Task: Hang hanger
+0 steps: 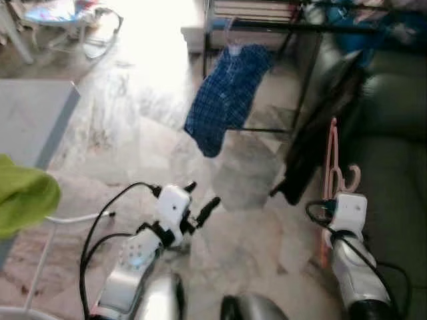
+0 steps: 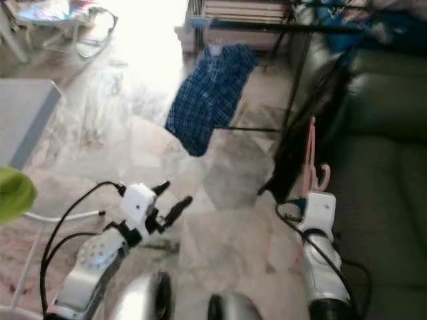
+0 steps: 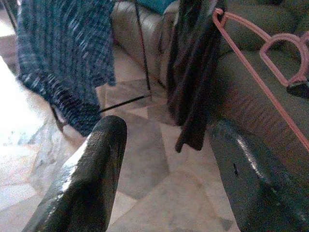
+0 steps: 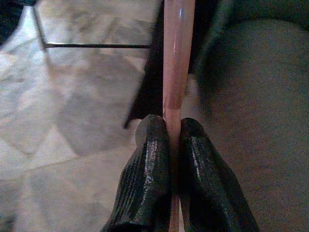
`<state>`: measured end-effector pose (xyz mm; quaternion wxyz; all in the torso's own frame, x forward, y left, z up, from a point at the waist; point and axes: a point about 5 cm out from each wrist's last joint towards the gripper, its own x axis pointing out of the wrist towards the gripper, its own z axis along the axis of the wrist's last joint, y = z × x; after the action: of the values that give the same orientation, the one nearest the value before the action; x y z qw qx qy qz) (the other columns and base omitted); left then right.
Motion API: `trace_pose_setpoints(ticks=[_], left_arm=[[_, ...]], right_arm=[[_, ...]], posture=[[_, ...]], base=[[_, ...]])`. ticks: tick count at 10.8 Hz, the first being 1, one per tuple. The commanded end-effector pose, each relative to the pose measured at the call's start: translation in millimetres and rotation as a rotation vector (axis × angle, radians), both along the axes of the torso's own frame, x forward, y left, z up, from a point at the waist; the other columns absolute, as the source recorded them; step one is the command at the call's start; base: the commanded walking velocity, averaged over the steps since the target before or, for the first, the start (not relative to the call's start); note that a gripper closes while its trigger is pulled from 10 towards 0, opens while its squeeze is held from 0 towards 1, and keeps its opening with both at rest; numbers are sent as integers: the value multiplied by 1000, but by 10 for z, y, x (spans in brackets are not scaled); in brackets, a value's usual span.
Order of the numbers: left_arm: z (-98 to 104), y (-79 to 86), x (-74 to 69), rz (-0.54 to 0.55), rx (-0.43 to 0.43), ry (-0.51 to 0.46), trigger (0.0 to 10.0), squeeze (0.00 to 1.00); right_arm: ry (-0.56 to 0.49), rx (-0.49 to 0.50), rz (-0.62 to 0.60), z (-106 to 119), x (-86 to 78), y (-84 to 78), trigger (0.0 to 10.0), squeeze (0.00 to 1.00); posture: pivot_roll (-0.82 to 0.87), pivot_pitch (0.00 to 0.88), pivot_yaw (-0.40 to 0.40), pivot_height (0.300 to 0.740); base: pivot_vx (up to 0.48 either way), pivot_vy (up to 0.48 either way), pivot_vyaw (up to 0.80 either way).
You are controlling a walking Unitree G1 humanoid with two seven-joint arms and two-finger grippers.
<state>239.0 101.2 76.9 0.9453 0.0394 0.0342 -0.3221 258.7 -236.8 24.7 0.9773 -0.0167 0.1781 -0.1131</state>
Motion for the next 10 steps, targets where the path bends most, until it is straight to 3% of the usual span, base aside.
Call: trace_pose_setpoints(ticks=[1,3,7,10], left_arm=[[-11,11,-4,11,4,5,10000,0],[-21,11,-7,17,5,14,10000,0],[-24,23,-1,21,20,15,10000,0],[-14,21,0,13,44,-5,10000,0]], right_arm=[[-13,-5,15,41,29,-23,10000,0],[0,3,39,39,61,-8,10000,0],[-2,44,164,35,116,178,10000,0],[-57,0,142,133,187,131,10000,0]], posture=[[-3,197,-49,740],[-2,198,-49,740],[2,199,-47,740],[3,202,-47,740]], base=[[442,0,0],[351,326,0],[336,343,0],[409,116,0]])
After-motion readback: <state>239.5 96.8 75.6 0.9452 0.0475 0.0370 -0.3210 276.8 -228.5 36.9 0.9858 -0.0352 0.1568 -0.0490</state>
